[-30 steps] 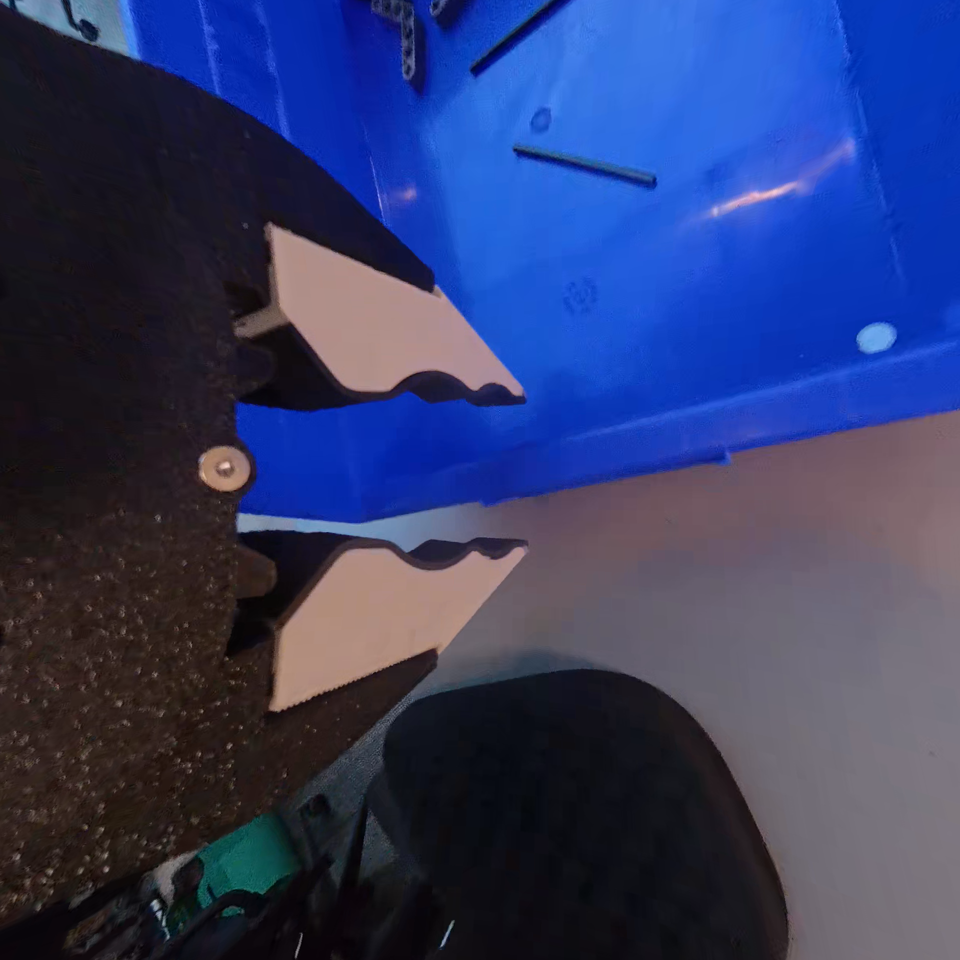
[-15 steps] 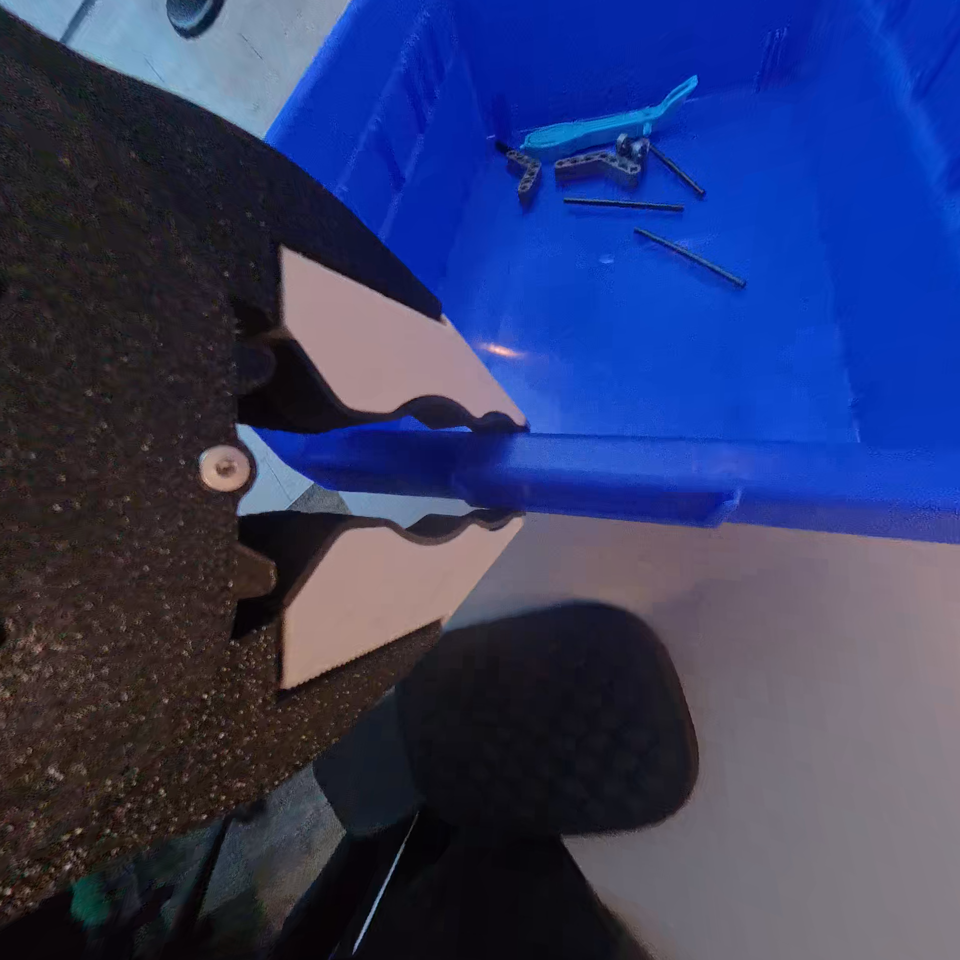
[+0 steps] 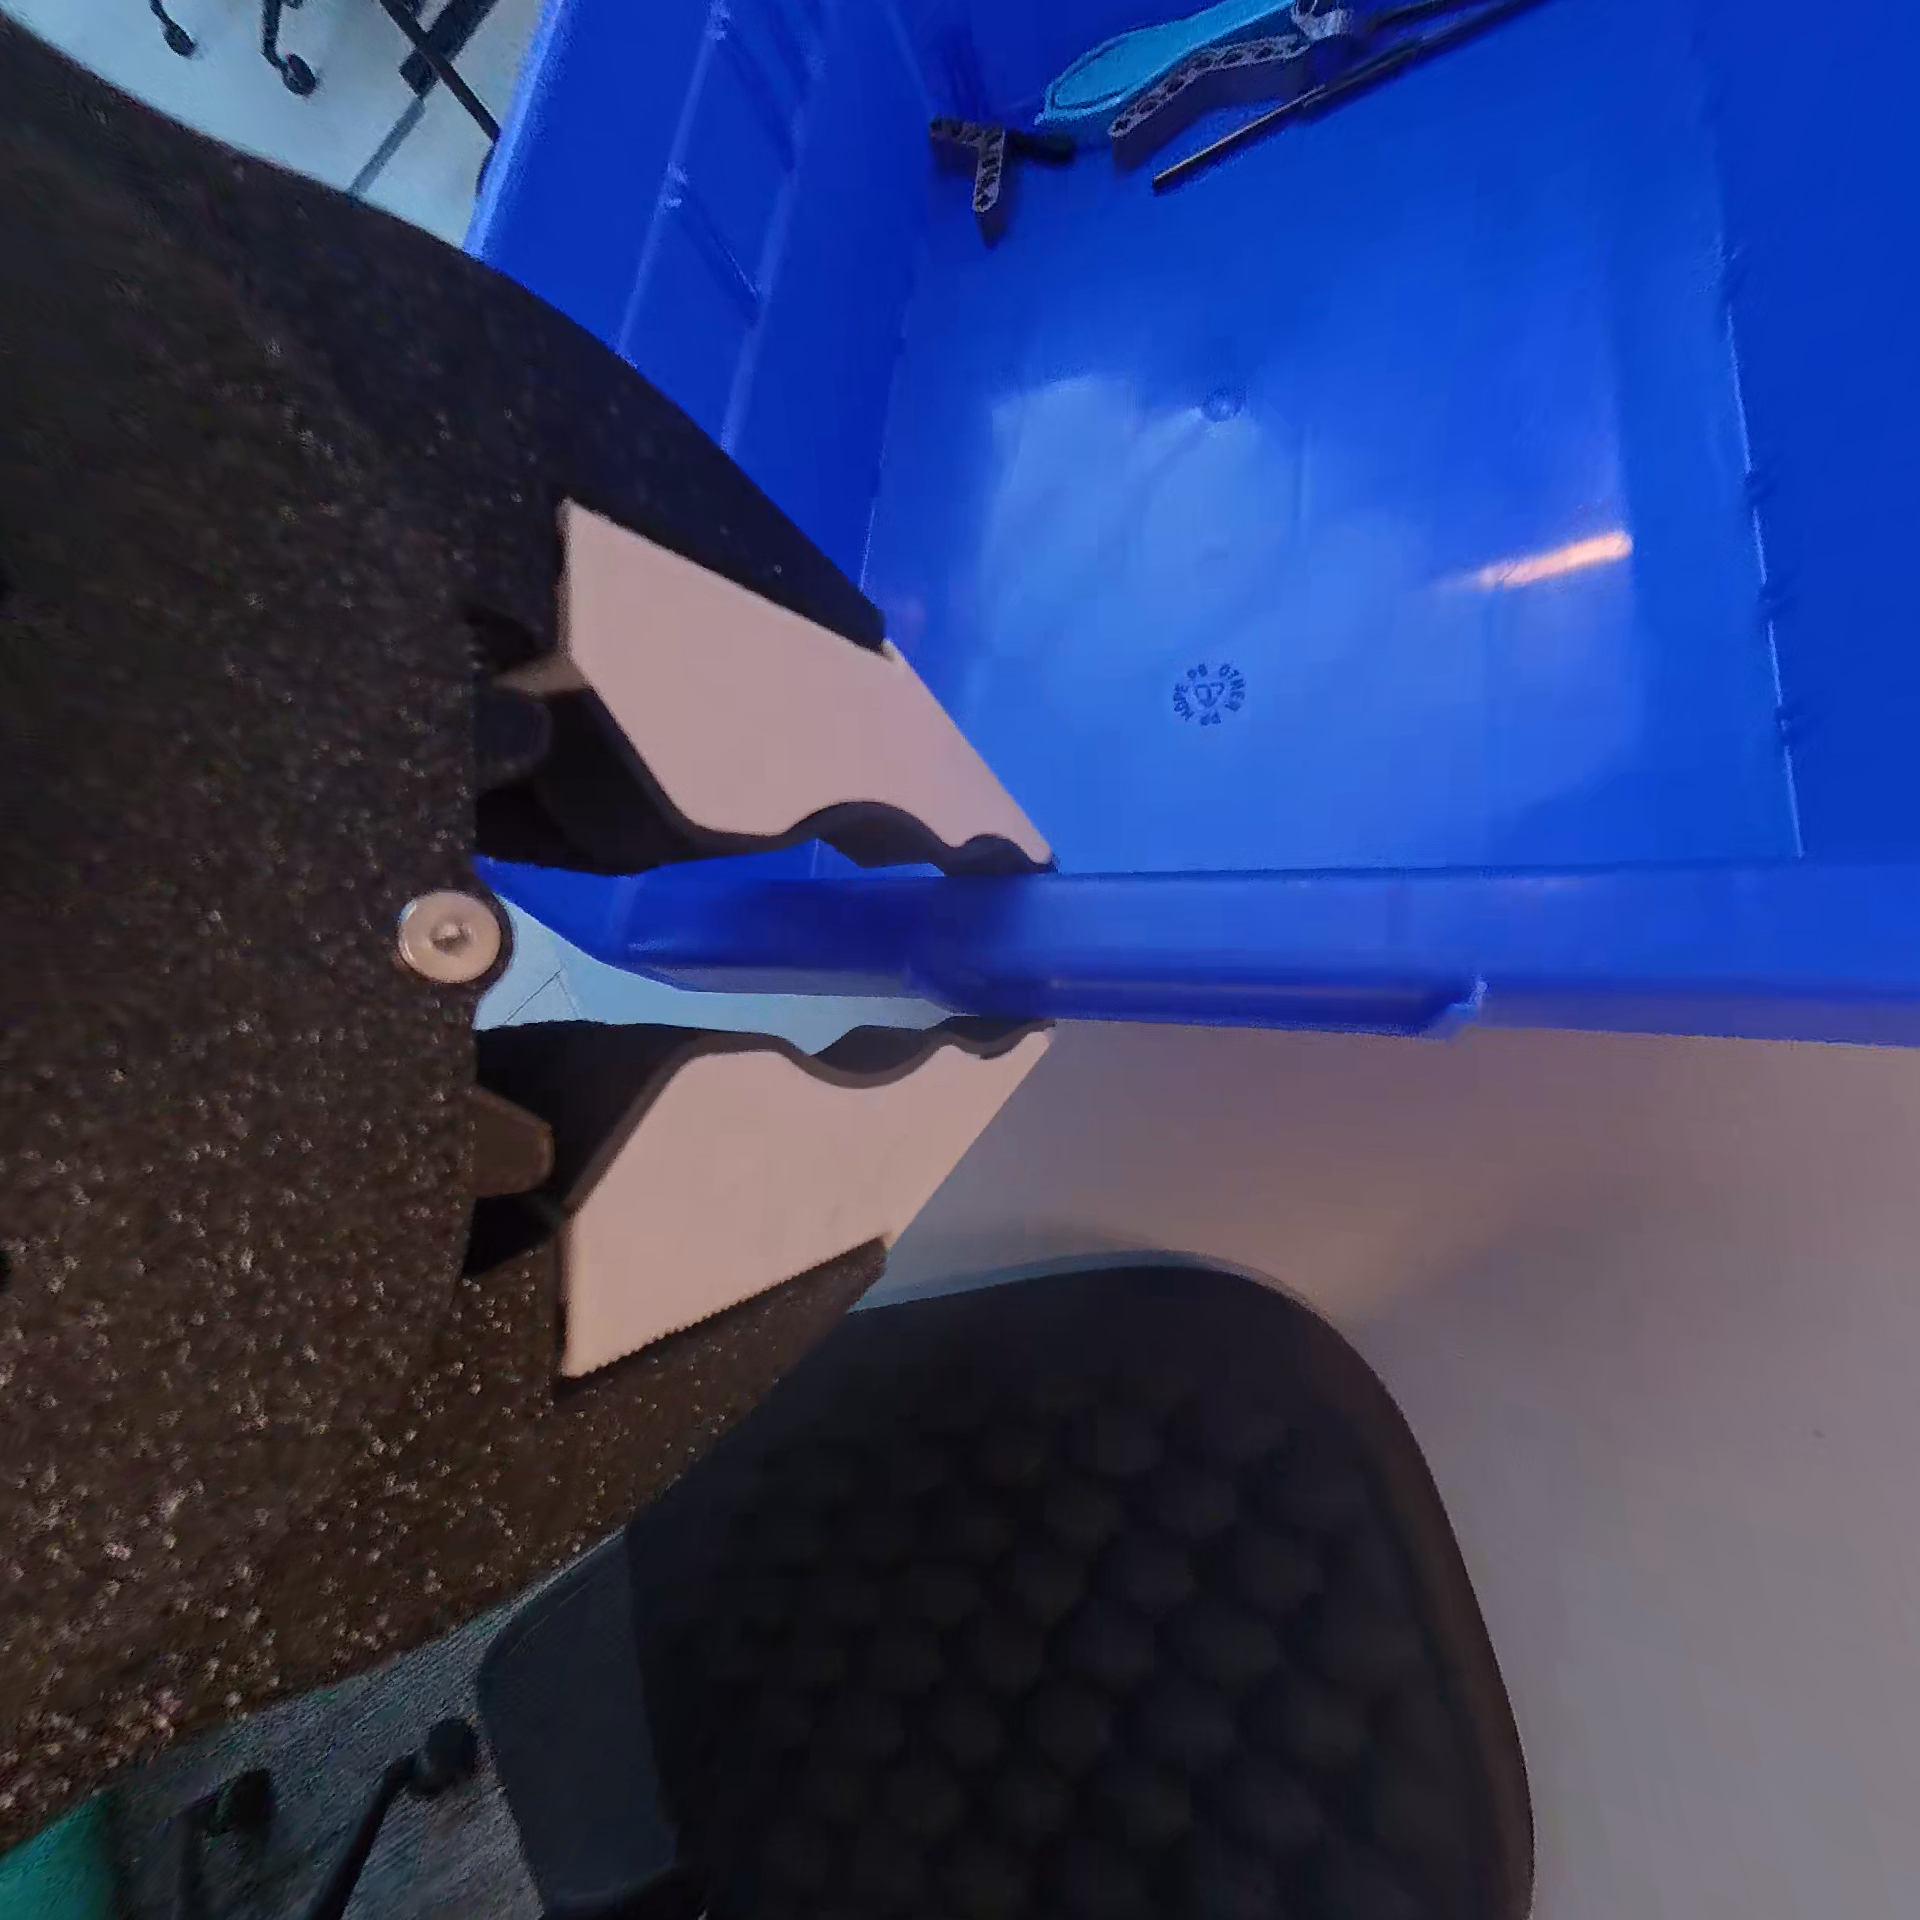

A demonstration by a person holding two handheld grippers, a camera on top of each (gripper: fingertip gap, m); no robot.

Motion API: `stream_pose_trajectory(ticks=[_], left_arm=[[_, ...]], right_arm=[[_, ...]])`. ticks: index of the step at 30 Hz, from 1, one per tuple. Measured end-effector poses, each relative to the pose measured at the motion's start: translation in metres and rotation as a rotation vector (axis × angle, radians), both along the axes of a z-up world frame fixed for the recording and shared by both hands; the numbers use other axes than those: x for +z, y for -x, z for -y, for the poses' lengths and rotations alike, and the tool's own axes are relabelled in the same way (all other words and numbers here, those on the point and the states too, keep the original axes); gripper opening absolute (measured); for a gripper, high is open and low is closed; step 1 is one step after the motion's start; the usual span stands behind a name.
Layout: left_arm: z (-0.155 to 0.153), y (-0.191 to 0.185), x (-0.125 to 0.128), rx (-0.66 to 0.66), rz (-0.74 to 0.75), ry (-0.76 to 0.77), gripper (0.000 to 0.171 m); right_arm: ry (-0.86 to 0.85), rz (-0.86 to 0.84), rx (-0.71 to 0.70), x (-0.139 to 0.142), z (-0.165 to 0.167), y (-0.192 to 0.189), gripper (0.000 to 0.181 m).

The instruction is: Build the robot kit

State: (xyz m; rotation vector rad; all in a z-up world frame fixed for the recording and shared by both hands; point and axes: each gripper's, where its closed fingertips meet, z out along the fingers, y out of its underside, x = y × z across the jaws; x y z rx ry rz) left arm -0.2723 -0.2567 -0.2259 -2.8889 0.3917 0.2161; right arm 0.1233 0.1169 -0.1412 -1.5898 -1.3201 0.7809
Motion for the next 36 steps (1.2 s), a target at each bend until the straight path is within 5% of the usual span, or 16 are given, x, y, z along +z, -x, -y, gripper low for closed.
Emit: stream_pose_trajectory(ticks=[4,12,16,19,23,27,33,36], left_arm=[[-0.009,0.006,-0.023,0.020,-0.091,-0.036,0.025],[-0.021,0.006,-0.023,0.062,-0.097,-0.100,0.026],[-0.047,0.004,0.049,0.079,0.168,-0.346,0.025],[-0.060,0.085,0.086,0.197,0.121,-0.412,0.028],[-0.075,0.186,0.042,0.295,0.044,-0.158,0.044],[-0.080,0.235,-0.018,0.295,-0.025,0.086,0.042],[-0.075,0.218,-0.036,0.198,0.059,0.205,0.022],[-0.065,0.176,-0.026,0.099,0.259,0.218,0.022]], right_arm=[[-0.002,0.025,0.011,-0.005,0.002,0.008,0.029],[0.012,0.052,-0.005,-0.008,0.003,0.010,0.029],[0.007,0.073,-0.015,-0.007,0.004,0.008,0.029],[0.005,0.078,-0.018,-0.005,0.003,0.009,0.029],[0.002,0.077,-0.013,-0.002,0.006,0.016,0.029],[0.001,0.104,-0.029,-0.006,0.009,0.016,0.029],[0.027,0.123,-0.077,-0.009,0.003,0.005,0.029],[0.029,0.127,-0.072,-0.010,0.002,0.008,0.029]])
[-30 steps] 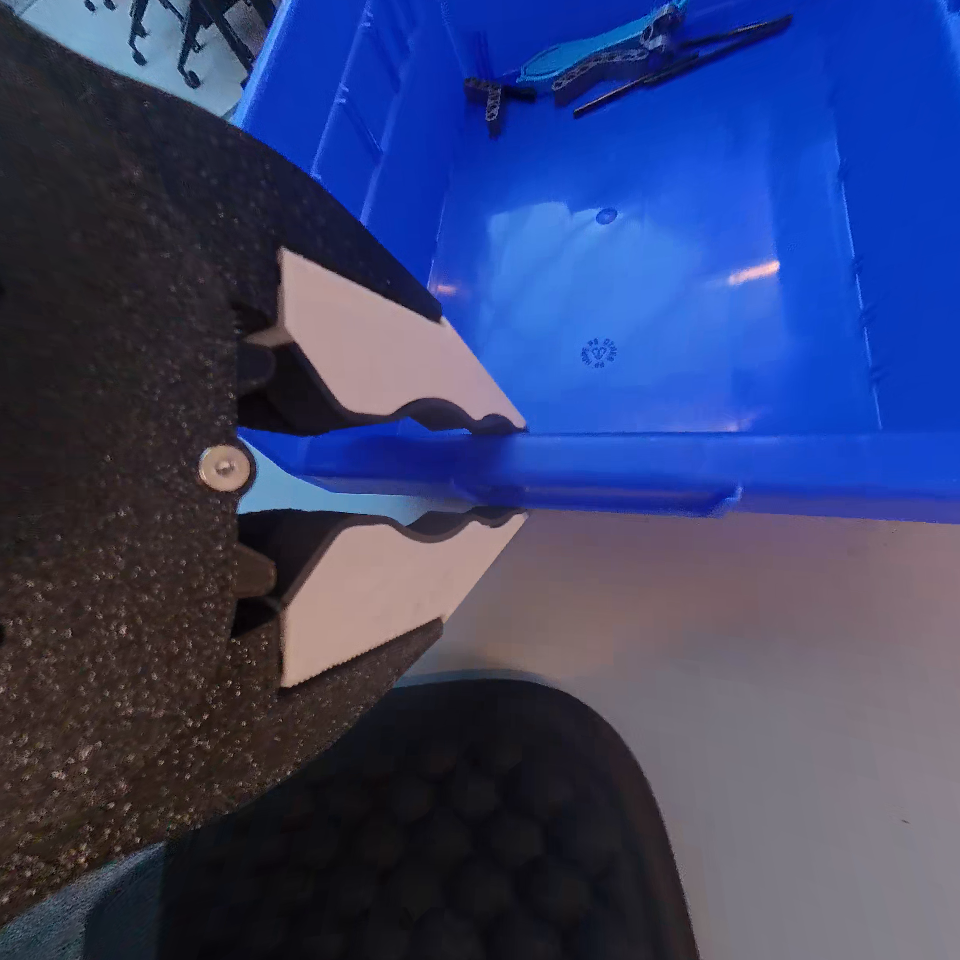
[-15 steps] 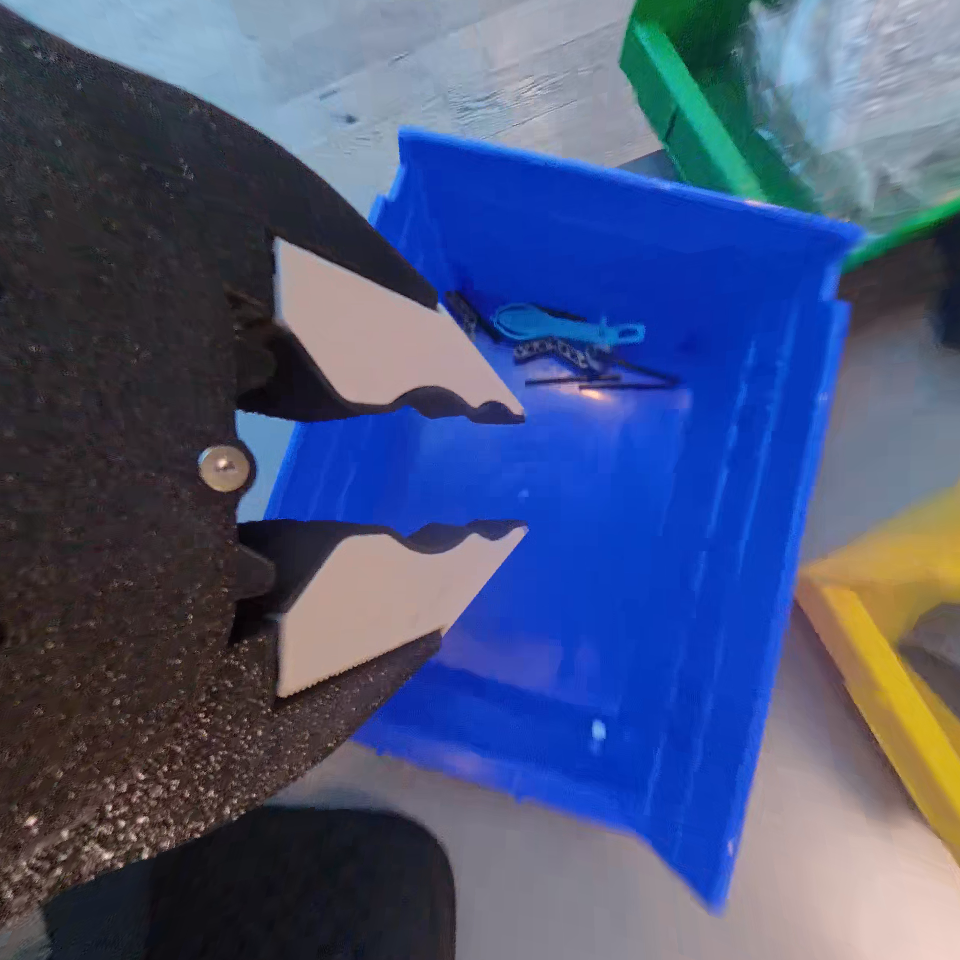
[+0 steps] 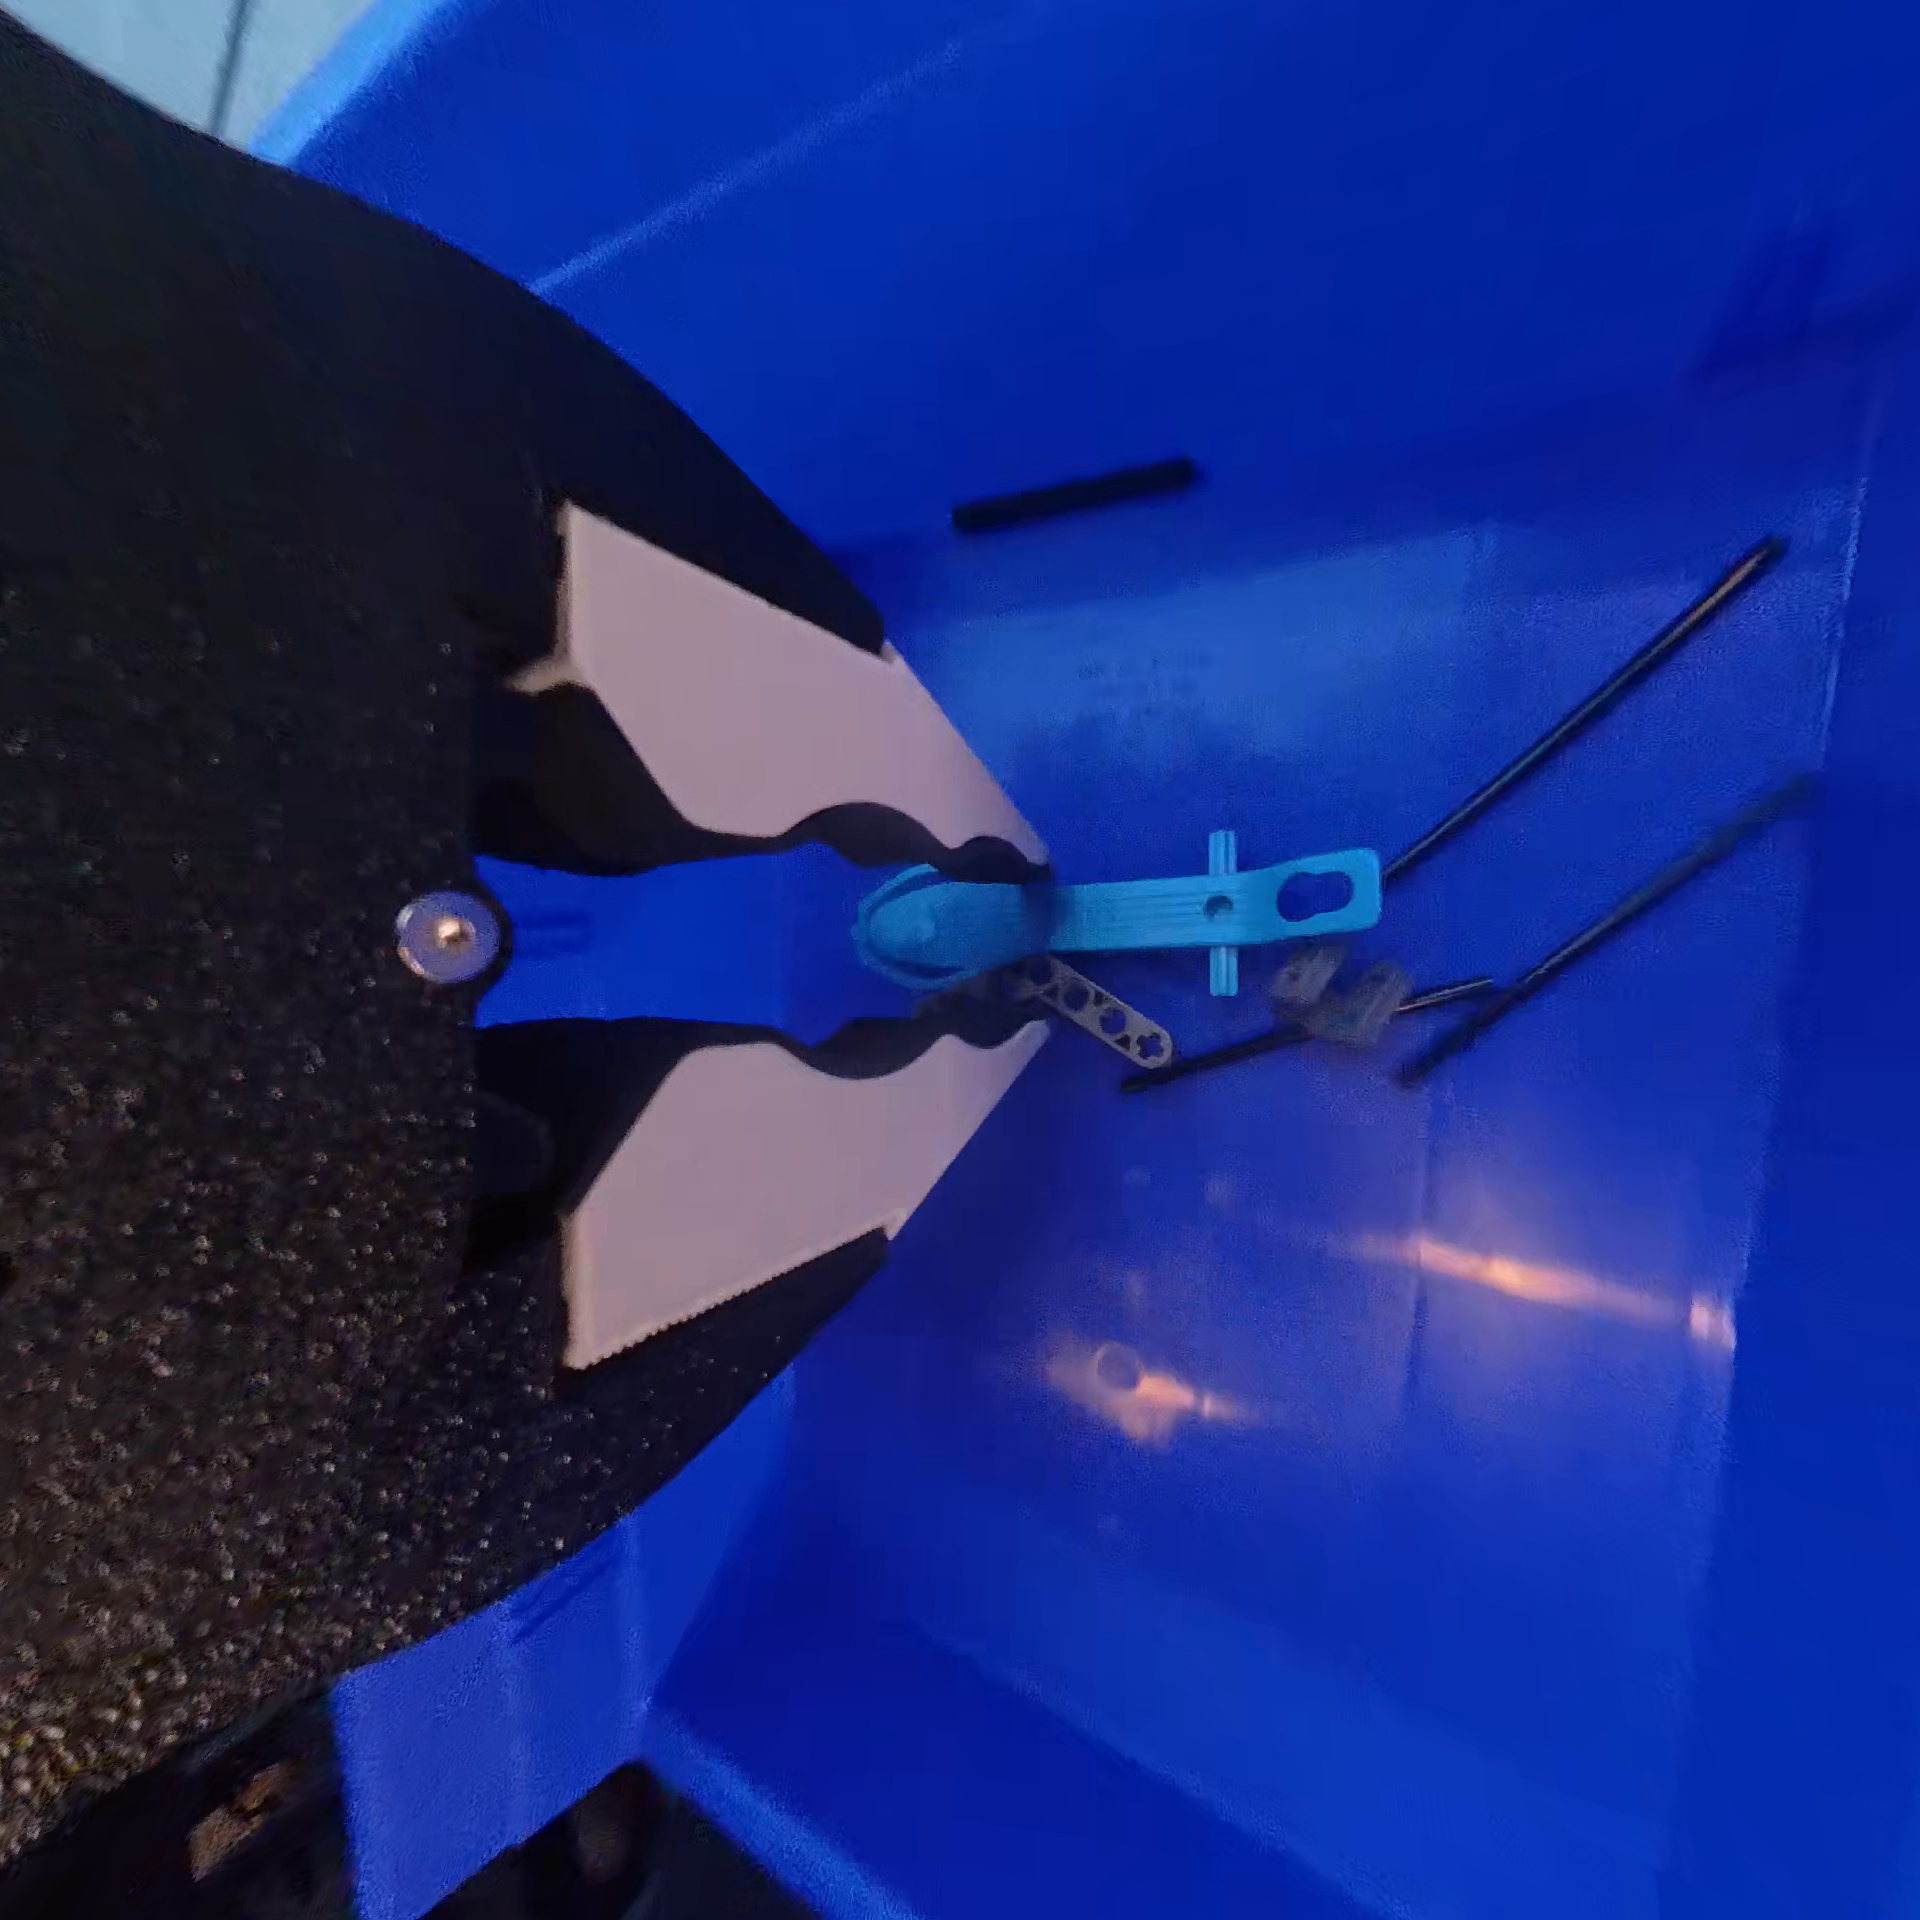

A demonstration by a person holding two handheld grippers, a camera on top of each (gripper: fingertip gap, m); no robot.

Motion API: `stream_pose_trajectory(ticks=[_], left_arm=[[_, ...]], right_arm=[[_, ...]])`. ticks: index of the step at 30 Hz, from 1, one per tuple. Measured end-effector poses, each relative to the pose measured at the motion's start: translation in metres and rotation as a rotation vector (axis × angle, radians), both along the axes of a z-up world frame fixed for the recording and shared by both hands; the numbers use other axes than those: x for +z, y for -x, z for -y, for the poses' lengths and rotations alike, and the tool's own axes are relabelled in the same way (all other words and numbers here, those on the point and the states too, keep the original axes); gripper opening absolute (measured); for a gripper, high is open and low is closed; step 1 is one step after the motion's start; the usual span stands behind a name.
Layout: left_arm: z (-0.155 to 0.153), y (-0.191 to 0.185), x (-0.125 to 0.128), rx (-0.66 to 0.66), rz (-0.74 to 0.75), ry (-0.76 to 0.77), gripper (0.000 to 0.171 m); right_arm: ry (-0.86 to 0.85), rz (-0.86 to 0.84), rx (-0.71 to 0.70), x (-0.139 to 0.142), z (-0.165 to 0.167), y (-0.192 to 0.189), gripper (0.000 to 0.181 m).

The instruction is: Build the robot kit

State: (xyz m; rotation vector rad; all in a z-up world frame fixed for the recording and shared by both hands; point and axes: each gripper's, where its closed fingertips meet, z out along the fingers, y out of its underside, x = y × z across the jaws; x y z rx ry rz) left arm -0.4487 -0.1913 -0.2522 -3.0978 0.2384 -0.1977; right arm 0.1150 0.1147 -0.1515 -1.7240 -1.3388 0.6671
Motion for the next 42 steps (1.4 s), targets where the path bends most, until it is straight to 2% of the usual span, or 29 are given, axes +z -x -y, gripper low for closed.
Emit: stream_pose_trajectory(ticks=[4,7,10,14,18,20,21,24,26,29,32,34,36,38,40,42], left_arm=[[0.004,-0.005,0.035,0.031,0.044,-0.115,0.027],[0.005,0.030,0.061,0.126,-0.083,-0.200,0.025],[0.003,0.054,0.070,0.179,-0.177,-0.247,0.025],[-0.006,0.063,0.049,0.164,-0.303,-0.243,0.024],[-0.006,0.079,0.019,0.107,-0.537,-0.129,0.022],[-0.007,0.088,0.013,0.034,-0.666,-0.084,0.006],[-0.008,0.090,0.012,-0.005,-0.715,-0.062,0.005],[-0.003,0.090,-0.002,-0.070,-0.752,0.034,0.015],[-0.003,0.095,-0.006,-0.099,-0.775,0.069,0.010],[-0.005,0.099,-0.011,-0.113,-0.749,0.097,0.000],[-0.007,0.108,-0.011,-0.117,-0.727,0.124,0.000],[-0.006,0.106,-0.011,-0.123,-0.657,0.148,0.000],[-0.004,0.094,-0.011,-0.112,-0.527,0.154,0.000],[-0.007,0.064,-0.005,-0.077,-0.330,0.091,0.000],[-0.016,0.042,0.015,-0.050,-0.253,-0.032,0.000],[-0.020,0.022,0.038,-0.031,-0.215,-0.142,0.011]], right_arm=[[-0.001,0.011,0.022,-0.003,0.002,0.007,0.029],[0.001,0.015,0.031,-0.006,0.002,0.011,0.029],[0.001,0.007,0.038,-0.005,0.002,0.014,0.029],[-0.001,-0.003,0.037,-0.006,0.004,0.015,0.029],[0.014,-0.012,0.030,-0.009,0.005,0.013,0.029],[0.015,-0.017,0.031,-0.010,0.006,0.012,0.029],[0.016,-0.021,0.031,-0.010,0.007,0.012,0.029],[0.024,-0.027,0.029,-0.013,0.008,0.011,0.029],[0.033,-0.031,0.026,-0.016,0.009,0.010,0.029],[0.044,-0.035,0.023,-0.020,0.009,0.009,0.029],[0.050,-0.039,0.022,-0.021,0.010,0.009,0.029],[0.052,-0.043,0.022,-0.022,0.010,0.009,0.029],[0.051,-0.046,0.019,-0.022,0.010,0.008,0.029],[0.051,-0.047,0.014,-0.023,0.010,0.005,0.029],[0.053,-0.050,0.006,-0.023,0.009,0.001,0.029],[0.061,-0.056,-0.002,-0.024,0.007,-0.003,0.029]])
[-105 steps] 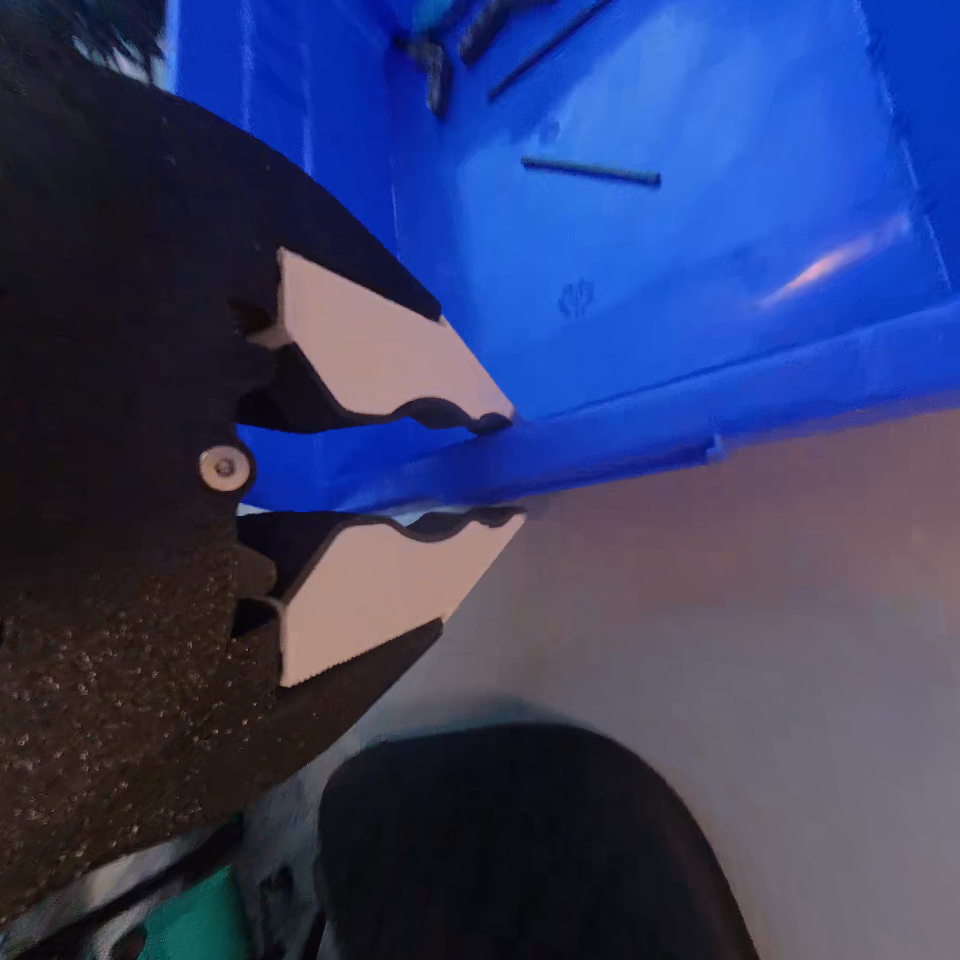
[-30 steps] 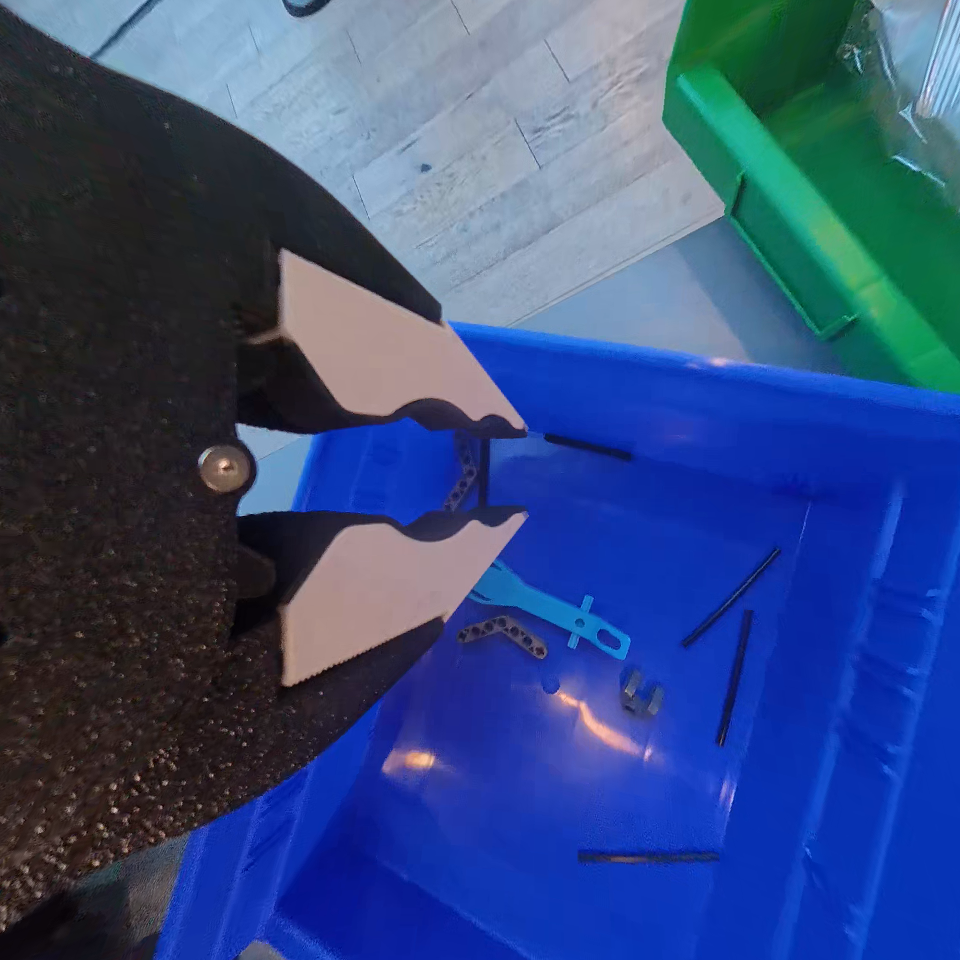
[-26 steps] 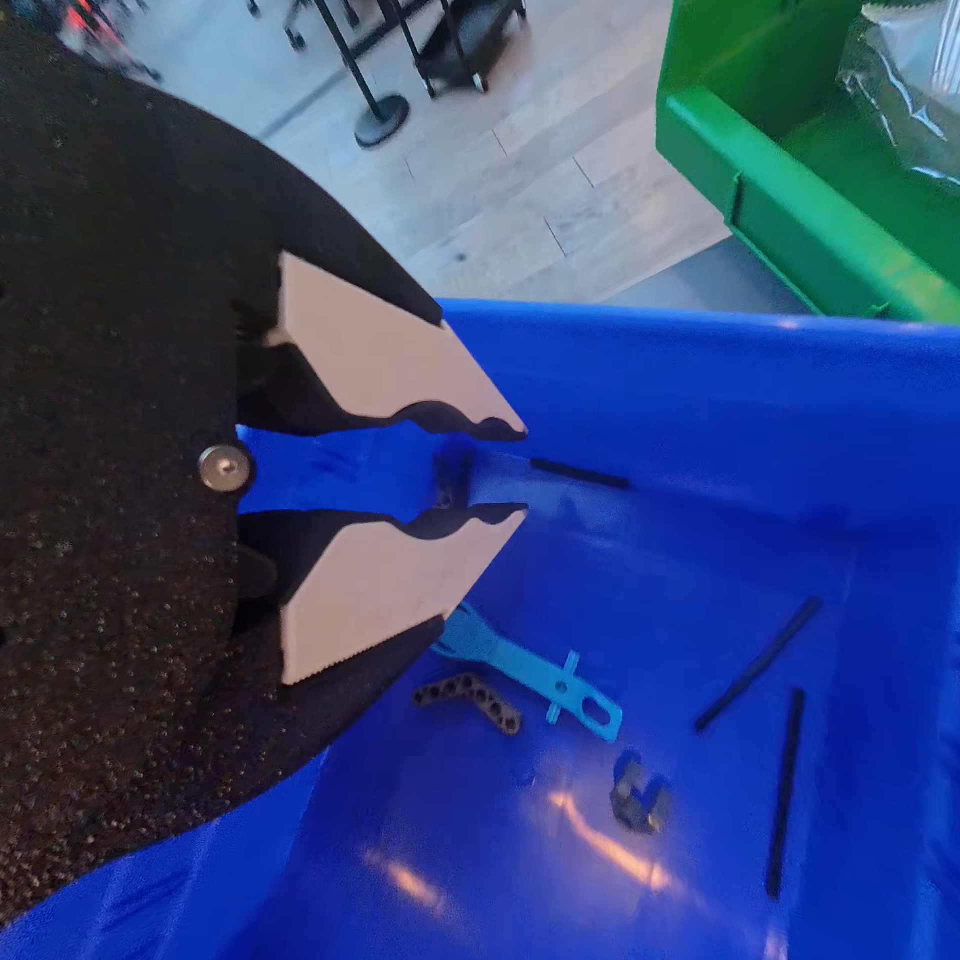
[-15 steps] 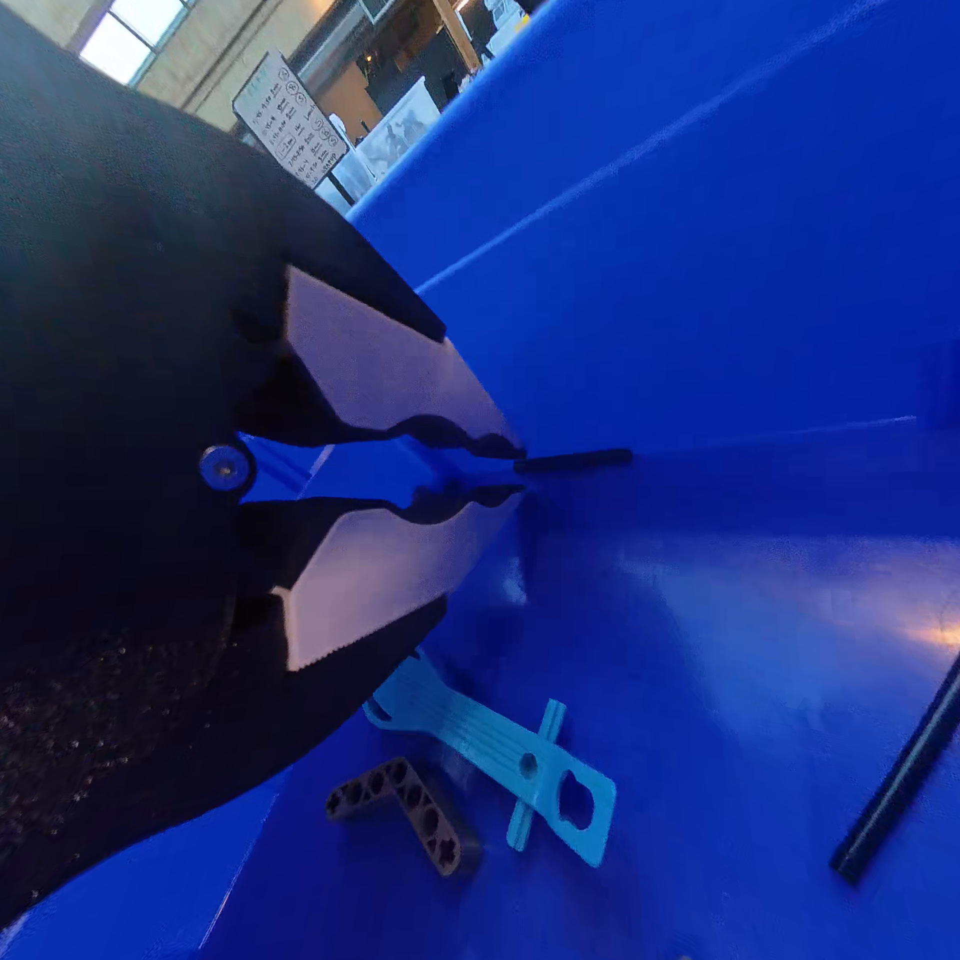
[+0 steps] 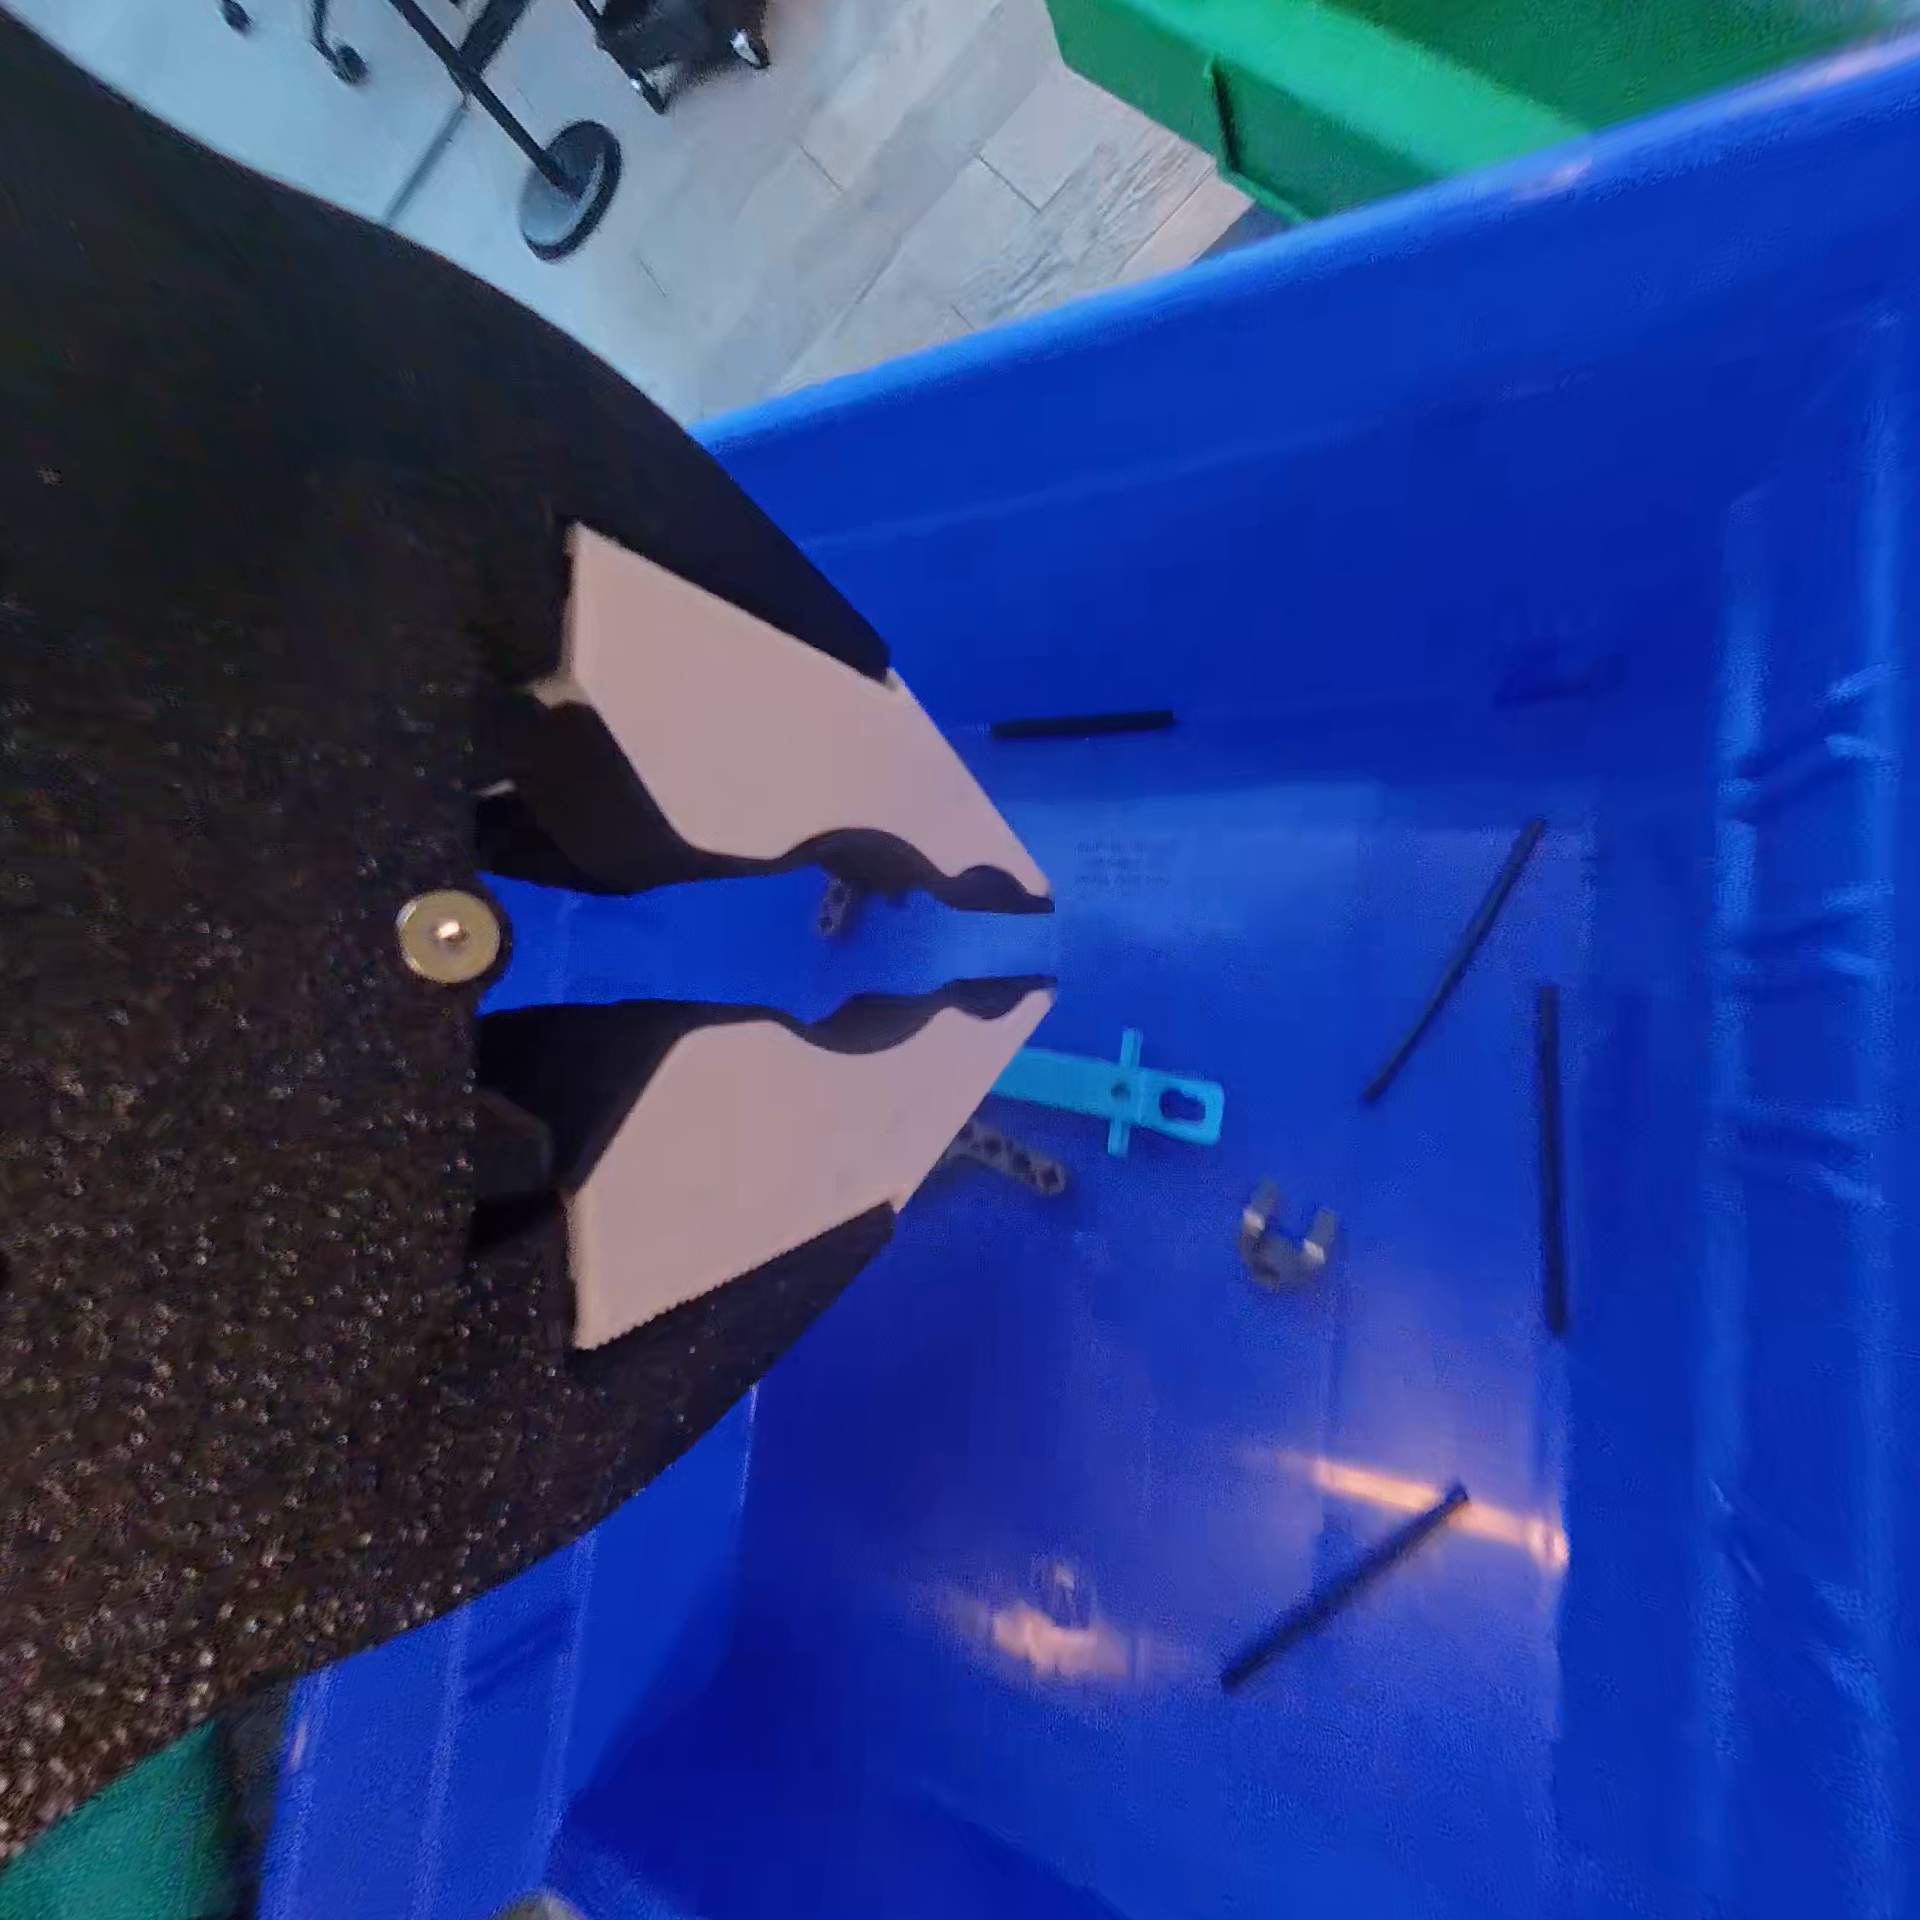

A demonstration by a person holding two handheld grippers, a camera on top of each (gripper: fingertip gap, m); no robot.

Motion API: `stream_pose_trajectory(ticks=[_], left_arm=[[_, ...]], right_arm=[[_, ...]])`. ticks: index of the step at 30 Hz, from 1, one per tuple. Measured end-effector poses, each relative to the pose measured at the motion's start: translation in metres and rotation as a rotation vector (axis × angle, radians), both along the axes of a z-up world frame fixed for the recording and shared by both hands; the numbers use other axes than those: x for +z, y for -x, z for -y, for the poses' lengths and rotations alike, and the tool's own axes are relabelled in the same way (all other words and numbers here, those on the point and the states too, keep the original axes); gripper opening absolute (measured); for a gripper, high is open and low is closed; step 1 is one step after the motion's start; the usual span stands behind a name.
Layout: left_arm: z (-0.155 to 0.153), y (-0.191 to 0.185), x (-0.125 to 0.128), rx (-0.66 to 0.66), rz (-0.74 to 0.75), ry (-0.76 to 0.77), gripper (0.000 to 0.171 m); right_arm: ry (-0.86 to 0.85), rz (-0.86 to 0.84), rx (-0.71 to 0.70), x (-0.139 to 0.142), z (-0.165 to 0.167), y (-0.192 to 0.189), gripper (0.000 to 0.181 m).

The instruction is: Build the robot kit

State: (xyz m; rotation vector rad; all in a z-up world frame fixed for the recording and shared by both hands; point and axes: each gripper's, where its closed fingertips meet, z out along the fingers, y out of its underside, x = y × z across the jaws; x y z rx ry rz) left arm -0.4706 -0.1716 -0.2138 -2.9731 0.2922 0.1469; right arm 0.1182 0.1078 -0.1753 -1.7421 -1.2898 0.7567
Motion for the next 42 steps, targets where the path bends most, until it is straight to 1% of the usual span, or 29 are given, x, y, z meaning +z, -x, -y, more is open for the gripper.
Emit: stream_pose_trajectory(ticks=[1,2,4,5,6,7,9,10,12,14,16,19,21,24,26,29,30,32,35,39,42], left_arm=[[0.001,-0.015,0.011,0.004,0.032,-0.044,0.017],[0.003,-0.038,0.020,-0.004,0.097,-0.080,0.022],[0.014,-0.093,0.032,-0.034,0.220,-0.110,0.035],[0.020,-0.124,0.034,-0.063,0.273,-0.110,0.042],[0.027,-0.156,0.031,-0.101,0.319,-0.096,0.047],[0.035,-0.181,0.023,-0.131,0.323,-0.065,0.053],[0.049,-0.205,-0.001,-0.152,0.225,0.015,0.057],[0.053,-0.209,-0.013,-0.145,0.168,0.042,0.055],[0.057,-0.202,-0.032,-0.113,0.034,0.074,0.041],[0.057,-0.191,-0.038,-0.102,-0.083,0.068,0.024],[0.057,-0.188,-0.038,-0.081,-0.130,0.037,0.023],[0.064,-0.180,-0.039,-0.074,-0.267,-0.014,0.023],[0.069,-0.172,-0.037,-0.061,-0.393,-0.042,0.024],[0.074,-0.156,-0.020,-0.014,-0.611,-0.120,0.024],[0.082,-0.147,-0.009,0.009,-0.696,-0.118,0.023],[0.085,-0.147,-0.003,0.012,-0.673,-0.129,0.022],[0.084,-0.151,-0.004,0.007,-0.627,-0.133,0.022],[0.082,-0.162,-0.010,-0.011,-0.529,-0.128,0.023],[0.079,-0.173,-0.025,-0.036,-0.436,-0.094,0.023],[0.074,-0.180,-0.040,-0.080,-0.387,-0.041,0.025],[0.069,-0.183,-0.041,-0.083,-0.343,-0.029,0.024]], right_arm=[[0.003,-0.005,-0.001,0.000,-0.001,-0.001,0.029],[0.004,-0.011,0.000,0.001,-0.001,-0.001,0.029],[-0.001,-0.020,0.006,0.002,-0.001,-0.001,0.029],[-0.004,-0.026,0.010,0.002,-0.001,0.000,0.029],[-0.005,-0.036,0.015,0.003,0.000,0.002,0.029],[-0.006,-0.048,0.022,0.003,0.001,0.003,0.029],[-0.005,-0.069,0.040,0.004,0.003,0.008,0.029],[-0.007,-0.078,0.050,0.004,0.005,0.009,0.029],[-0.013,-0.095,0.073,0.006,0.008,0.011,0.029],[-0.018,-0.114,0.087,0.010,0.011,0.009,0.029],[-0.022,-0.140,0.092,0.014,0.013,0.005,0.029],[-0.024,-0.181,0.084,0.019,0.013,-0.003,0.028],[-0.016,-0.206,0.075,0.021,0.011,-0.008,0.028],[0.007,-0.241,0.081,0.025,0.011,-0.009,0.028],[0.012,-0.253,0.094,0.028,0.013,-0.008,0.028],[0.017,-0.263,0.111,0.030,0.016,-0.005,0.028],[0.020,-0.266,0.117,0.031,0.018,-0.005,0.028],[0.019,-0.263,0.119,0.030,0.020,-0.004,0.028],[0.012,-0.258,0.113,0.030,0.021,-0.005,0.028],[0.011,-0.250,0.100,0.030,0.019,-0.005,0.028],[0.017,-0.244,0.098,0.029,0.018,-0.004,0.028]])
